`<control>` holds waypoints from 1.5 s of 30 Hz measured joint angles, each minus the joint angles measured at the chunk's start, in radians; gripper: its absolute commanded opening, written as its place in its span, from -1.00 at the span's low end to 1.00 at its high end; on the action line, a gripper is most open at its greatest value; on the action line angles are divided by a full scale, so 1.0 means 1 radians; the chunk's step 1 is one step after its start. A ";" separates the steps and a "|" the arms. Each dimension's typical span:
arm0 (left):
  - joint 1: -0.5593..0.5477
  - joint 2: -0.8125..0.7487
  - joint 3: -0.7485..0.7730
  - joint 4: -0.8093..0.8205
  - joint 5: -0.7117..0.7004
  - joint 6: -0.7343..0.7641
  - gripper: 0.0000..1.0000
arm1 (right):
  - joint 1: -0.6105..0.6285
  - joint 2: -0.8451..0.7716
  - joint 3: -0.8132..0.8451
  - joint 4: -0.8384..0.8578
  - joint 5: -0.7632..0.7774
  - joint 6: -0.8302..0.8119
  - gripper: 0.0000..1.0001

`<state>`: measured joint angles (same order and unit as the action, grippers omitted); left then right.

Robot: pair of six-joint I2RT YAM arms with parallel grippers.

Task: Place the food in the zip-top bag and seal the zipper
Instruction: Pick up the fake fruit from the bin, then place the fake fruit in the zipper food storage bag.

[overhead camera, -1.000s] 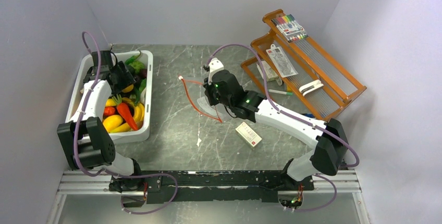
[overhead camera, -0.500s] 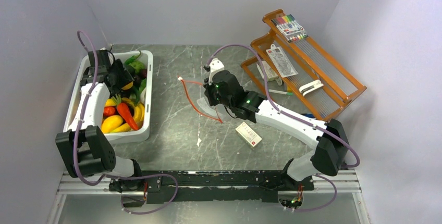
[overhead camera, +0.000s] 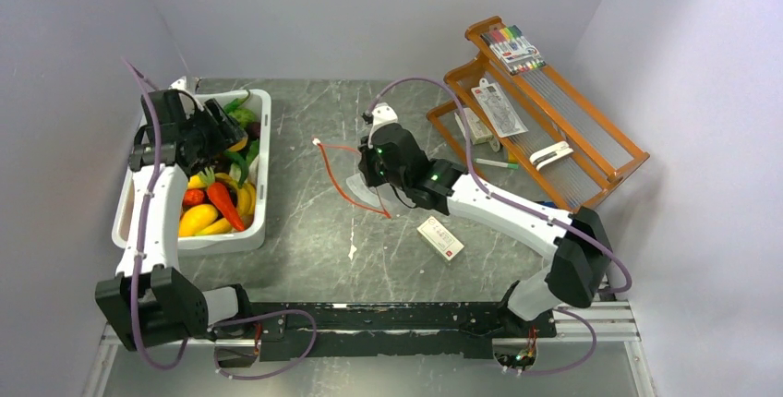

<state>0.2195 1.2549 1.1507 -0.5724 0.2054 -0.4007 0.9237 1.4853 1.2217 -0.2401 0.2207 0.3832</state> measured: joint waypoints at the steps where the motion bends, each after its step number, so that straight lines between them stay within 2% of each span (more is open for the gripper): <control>1: 0.000 -0.018 0.000 0.000 0.038 0.000 -0.05 | 0.000 0.012 0.010 -0.004 0.004 0.012 -1.00; 10: -0.003 -0.134 -0.100 0.103 0.528 -0.076 -0.07 | 0.000 0.090 0.066 -0.026 0.016 0.105 -1.00; 16: -0.041 -0.184 -0.178 0.190 0.711 -0.153 -0.05 | 0.000 0.100 0.101 -0.016 0.016 0.158 -1.00; 22: -0.141 -0.261 -0.286 0.419 0.829 -0.320 -0.04 | 0.000 0.101 0.105 0.028 -0.011 0.202 -1.00; 27: -0.234 -0.233 -0.350 0.571 0.853 -0.423 -0.08 | 0.000 0.110 0.113 0.057 -0.040 0.229 -1.00; 30: -0.264 -0.201 -0.352 0.588 0.841 -0.430 -0.09 | 0.000 0.113 0.113 0.066 -0.056 0.243 -1.00; 45: -0.279 -0.155 -0.291 0.309 0.558 -0.233 -0.12 | 0.000 0.087 0.049 0.216 -0.205 0.260 -1.00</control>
<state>-0.0597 1.1000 0.8600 -0.2634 0.7639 -0.6338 0.9237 1.5723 1.2709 -0.0238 0.0154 0.6434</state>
